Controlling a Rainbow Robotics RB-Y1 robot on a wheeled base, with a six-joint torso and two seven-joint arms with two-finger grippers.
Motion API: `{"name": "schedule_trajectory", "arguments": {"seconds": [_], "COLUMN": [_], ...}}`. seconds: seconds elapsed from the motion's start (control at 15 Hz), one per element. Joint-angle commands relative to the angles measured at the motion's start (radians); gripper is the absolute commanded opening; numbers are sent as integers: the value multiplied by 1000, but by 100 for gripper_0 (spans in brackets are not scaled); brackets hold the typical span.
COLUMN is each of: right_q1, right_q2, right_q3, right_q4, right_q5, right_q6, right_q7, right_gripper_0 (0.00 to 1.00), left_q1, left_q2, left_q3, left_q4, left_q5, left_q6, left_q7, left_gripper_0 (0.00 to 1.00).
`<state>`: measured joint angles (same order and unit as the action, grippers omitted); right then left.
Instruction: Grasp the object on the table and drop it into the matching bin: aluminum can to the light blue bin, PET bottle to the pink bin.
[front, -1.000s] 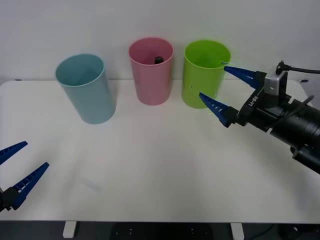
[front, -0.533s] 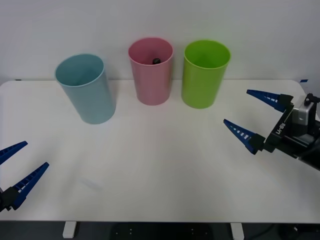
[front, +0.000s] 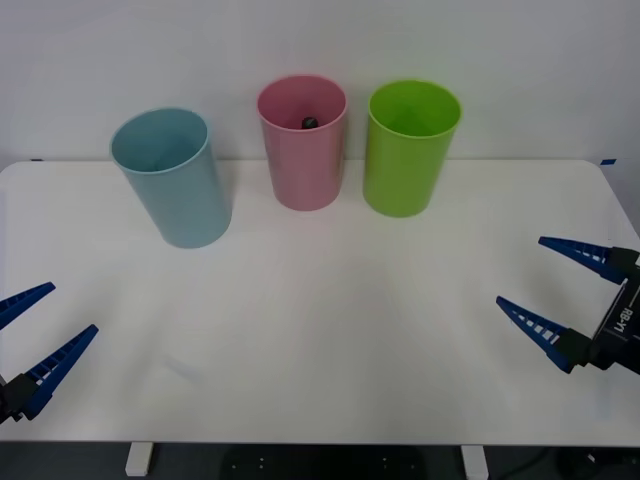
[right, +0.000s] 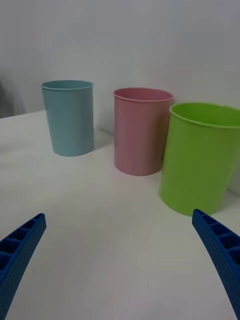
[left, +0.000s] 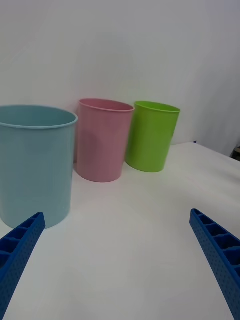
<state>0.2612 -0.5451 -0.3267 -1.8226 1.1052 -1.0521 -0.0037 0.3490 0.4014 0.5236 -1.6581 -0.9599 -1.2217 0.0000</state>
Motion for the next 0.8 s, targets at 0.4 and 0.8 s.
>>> {"name": "schedule_trajectory", "arguments": {"seconds": [0.4, 0.8], "right_q1": [72, 109], "right_q2": [27, 27], "right_q3": [-14, -17], "right_q4": [0, 0], "right_q5": [-19, -21], "right_q6": [-3, -16], "right_q7": [-16, -15], "right_gripper_0": [100, 100], "left_q1": [0, 0], "left_q2": [0, 0], "left_q3": [0, 0], "left_q4": [0, 0], "left_q5": [0, 0], "left_q6": [0, 0], "left_q7": [0, 0], "left_gripper_0": [100, 100]}}
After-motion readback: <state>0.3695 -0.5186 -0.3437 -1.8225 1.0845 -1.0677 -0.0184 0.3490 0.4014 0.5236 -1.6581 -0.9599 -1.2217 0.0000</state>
